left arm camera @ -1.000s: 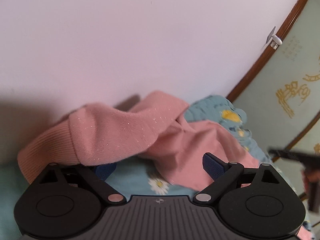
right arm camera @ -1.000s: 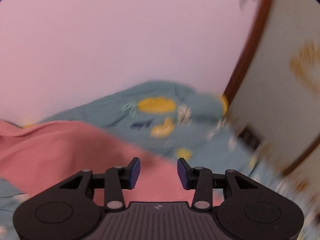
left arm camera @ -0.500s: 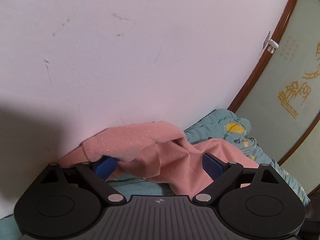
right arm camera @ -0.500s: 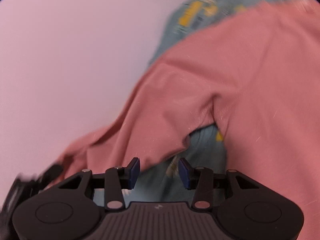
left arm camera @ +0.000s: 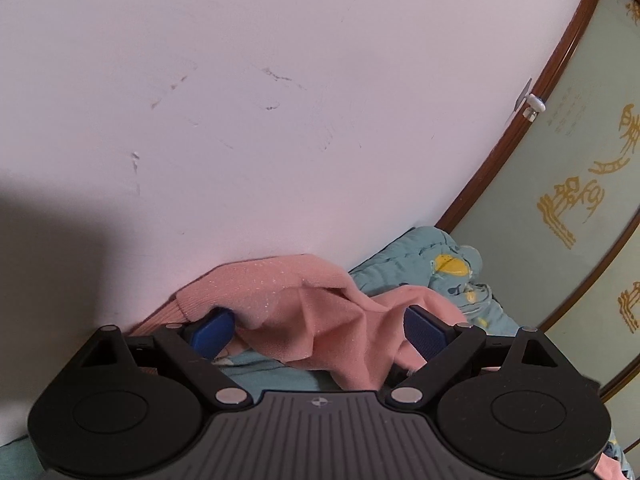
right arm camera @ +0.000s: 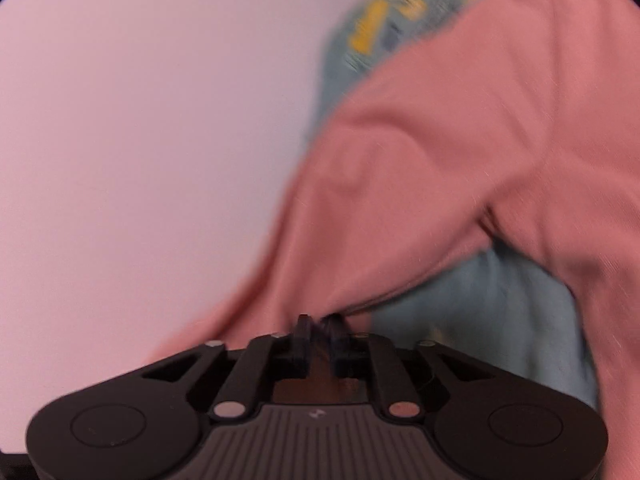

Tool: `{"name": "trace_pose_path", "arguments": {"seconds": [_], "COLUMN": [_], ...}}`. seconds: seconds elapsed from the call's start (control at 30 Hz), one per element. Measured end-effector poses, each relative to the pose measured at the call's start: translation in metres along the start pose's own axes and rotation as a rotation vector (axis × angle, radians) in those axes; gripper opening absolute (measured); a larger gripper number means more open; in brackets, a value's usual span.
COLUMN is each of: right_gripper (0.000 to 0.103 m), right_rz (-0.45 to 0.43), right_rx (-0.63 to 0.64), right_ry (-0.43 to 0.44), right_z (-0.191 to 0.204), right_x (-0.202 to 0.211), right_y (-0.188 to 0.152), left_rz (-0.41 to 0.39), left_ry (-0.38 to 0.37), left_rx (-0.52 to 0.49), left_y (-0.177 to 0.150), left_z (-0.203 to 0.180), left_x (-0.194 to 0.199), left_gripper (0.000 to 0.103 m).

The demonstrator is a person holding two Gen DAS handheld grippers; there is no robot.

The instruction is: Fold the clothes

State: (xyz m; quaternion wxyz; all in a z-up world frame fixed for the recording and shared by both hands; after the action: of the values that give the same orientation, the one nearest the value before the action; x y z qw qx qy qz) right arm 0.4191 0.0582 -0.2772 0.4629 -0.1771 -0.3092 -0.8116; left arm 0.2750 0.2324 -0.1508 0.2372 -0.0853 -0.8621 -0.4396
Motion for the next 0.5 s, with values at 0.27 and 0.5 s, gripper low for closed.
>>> {"name": "trace_pose_path", "arguments": {"seconds": [0.27, 0.5], "right_gripper": [0.043, 0.034], "right_rz": [-0.157, -0.157], "right_rx": [0.578, 0.883], "right_ry": [-0.05, -0.143], "right_z": [0.048, 0.087], "right_x": [0.049, -0.003], "right_y": [-0.059, -0.069], "left_rz": [-0.017, -0.056], "left_ry": [-0.031, -0.035], "left_rx": [-0.02, -0.031], "left_y": [0.003, 0.011], "left_z": [-0.011, -0.012], "left_x": [0.014, 0.027], "left_gripper": [0.092, 0.093]}}
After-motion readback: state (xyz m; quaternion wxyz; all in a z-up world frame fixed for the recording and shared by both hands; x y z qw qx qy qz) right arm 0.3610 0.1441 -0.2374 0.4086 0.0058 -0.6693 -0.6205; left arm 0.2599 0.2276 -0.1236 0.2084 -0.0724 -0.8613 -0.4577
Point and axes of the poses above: each gripper's, at about its wrist camera, not at the fingertips, and x roughly against the way its jaws point, z to its left, y to its top, the point moved 4 cm from there along -x, roughly the way its jaws point, and after that the axes turned 4 degrees about -y, right-handed, at the moved point
